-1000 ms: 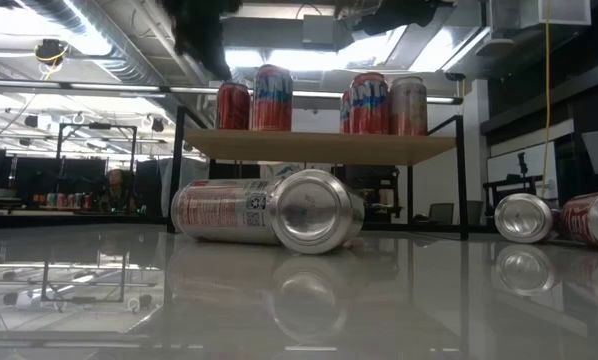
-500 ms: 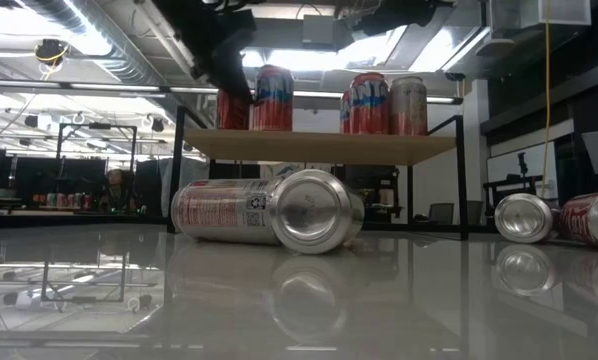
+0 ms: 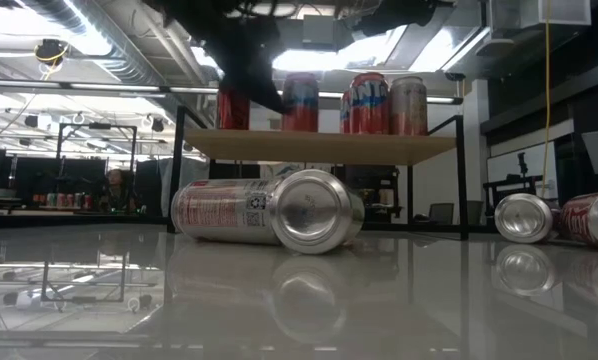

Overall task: Place canned beverage on shelf
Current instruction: Put the orange soda can on the shelf aligned with the other orange soda can

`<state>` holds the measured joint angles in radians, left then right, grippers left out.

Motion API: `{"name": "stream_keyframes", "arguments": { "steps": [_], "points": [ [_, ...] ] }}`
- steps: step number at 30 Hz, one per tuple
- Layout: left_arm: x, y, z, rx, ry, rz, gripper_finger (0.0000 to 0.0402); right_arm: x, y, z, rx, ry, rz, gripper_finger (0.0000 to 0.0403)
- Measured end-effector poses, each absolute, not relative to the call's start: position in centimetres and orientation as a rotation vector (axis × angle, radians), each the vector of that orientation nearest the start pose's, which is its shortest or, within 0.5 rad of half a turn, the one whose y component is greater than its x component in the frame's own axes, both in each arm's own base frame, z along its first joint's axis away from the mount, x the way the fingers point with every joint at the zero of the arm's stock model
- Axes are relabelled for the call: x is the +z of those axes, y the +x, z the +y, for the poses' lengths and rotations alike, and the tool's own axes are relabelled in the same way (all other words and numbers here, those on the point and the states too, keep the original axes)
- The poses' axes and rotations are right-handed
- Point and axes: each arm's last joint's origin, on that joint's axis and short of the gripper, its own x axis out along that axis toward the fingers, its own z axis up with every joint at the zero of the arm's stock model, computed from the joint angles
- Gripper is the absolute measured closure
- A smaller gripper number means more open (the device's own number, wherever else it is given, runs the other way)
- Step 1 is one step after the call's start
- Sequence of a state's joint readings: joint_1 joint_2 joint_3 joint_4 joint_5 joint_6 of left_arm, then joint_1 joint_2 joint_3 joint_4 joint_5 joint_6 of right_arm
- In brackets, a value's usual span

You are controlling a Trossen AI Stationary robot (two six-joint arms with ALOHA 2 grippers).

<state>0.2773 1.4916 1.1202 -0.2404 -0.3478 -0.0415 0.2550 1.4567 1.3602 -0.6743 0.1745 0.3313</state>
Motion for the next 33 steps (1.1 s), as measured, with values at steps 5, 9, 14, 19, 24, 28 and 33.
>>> {"name": "stream_keyframes", "arguments": {
  "steps": [5, 9, 14, 19, 24, 28, 33],
  "points": [
    [26.3, 32.7, 11.0, 0.636, -0.025, 0.578, 0.0401, 33.5, 30.0, 7.3, -0.049, 0.151, 0.755, 0.0031],
    [25.8, 33.5, 11.9, 0.642, -0.034, 0.53, 0.0401, 33.5, 30.0, 7.3, -0.049, 0.151, 0.755, 0.0031],
    [25.7, 33.9, 12.6, 0.652, -0.047, 0.474, 0.0401, 33.5, 30.0, 7.3, -0.049, 0.151, 0.755, 0.0031],
    [25.7, 34.0, 12.7, 0.653, -0.049, 0.468, 0.0401, 33.5, 30.0, 7.3, -0.05, 0.151, 0.756, 0.0031],
    [25.7, 34.3, 11.8, 0.631, -0.044, 0.468, 0.0402, 33.5, 30.0, 7.3, -0.05, 0.151, 0.756, 0.0031],
    [25.7, 34.6, 11.0, 0.613, -0.037, 0.47, 0.0401, 33.5, 30.0, 7.3, -0.049, 0.151, 0.756, 0.0031],
    [25.7, 34.9, 9.9, 0.605, -0.025, 0.469, 0.0401, 33.5, 30.0, 7.3, -0.049, 0.151, 0.756, 0.0031]
  ]
}}
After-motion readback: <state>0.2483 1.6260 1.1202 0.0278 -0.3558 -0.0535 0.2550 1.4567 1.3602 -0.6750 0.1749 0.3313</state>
